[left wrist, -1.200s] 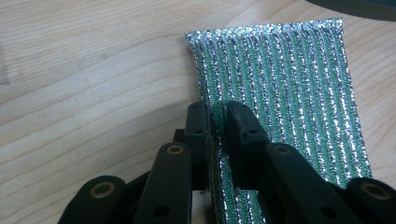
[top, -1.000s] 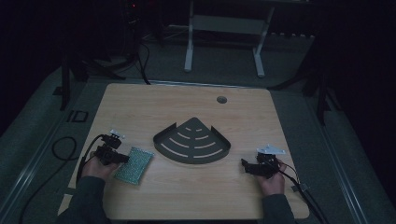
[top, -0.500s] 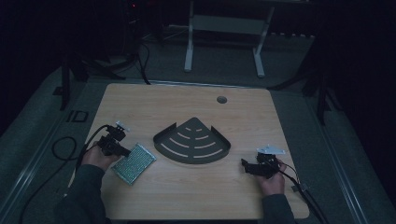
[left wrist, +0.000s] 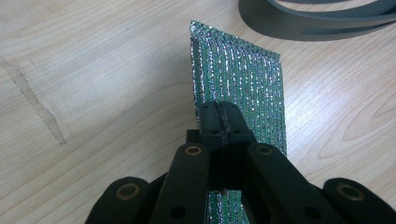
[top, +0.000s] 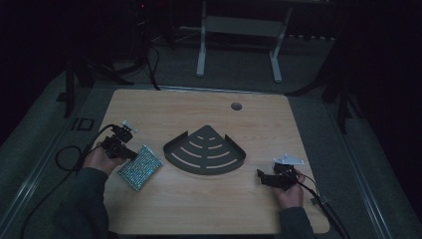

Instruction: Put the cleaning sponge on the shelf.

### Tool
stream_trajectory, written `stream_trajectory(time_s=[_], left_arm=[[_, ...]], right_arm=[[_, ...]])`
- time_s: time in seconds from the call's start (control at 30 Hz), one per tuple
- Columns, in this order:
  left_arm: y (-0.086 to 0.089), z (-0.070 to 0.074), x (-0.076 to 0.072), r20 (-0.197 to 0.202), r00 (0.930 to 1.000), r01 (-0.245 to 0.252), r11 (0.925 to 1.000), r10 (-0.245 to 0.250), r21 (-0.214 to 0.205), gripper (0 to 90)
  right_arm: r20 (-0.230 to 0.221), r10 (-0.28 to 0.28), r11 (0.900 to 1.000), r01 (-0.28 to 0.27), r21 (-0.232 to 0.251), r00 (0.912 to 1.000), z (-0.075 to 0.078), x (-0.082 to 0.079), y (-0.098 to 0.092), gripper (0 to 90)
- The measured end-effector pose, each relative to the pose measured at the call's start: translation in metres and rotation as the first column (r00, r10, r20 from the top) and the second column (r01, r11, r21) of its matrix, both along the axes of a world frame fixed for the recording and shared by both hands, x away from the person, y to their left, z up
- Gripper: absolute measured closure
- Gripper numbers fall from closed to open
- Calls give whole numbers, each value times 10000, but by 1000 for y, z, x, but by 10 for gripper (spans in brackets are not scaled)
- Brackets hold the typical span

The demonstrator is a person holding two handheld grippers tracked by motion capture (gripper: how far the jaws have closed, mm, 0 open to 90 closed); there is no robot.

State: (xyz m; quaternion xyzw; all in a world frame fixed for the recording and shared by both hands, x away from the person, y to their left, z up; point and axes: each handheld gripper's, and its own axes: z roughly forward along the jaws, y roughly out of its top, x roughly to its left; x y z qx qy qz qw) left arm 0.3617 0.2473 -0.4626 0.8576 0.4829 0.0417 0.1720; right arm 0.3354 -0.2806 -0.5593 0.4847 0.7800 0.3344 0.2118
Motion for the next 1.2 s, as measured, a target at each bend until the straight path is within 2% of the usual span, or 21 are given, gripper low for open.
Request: stream_trajectory(time_s=[0.2, 0.53, 1.2], left_arm=[[-1, 8, 1, 178, 9998, -11, 10000, 12, -78, 900], [-3, 21, 4, 317, 9991, 276, 9996, -272, -113, 900], [-17, 50, 14, 795, 9945, 688, 9976, -678, -109, 900]], right_arm=[[2, 1, 10000, -1, -1, 10000, 0, 0, 0, 175], [-2, 0, 10000, 0, 0, 10000, 0, 0, 0, 175], [-2, 0, 10000, 0, 2, 10000, 0, 0, 0, 175]])
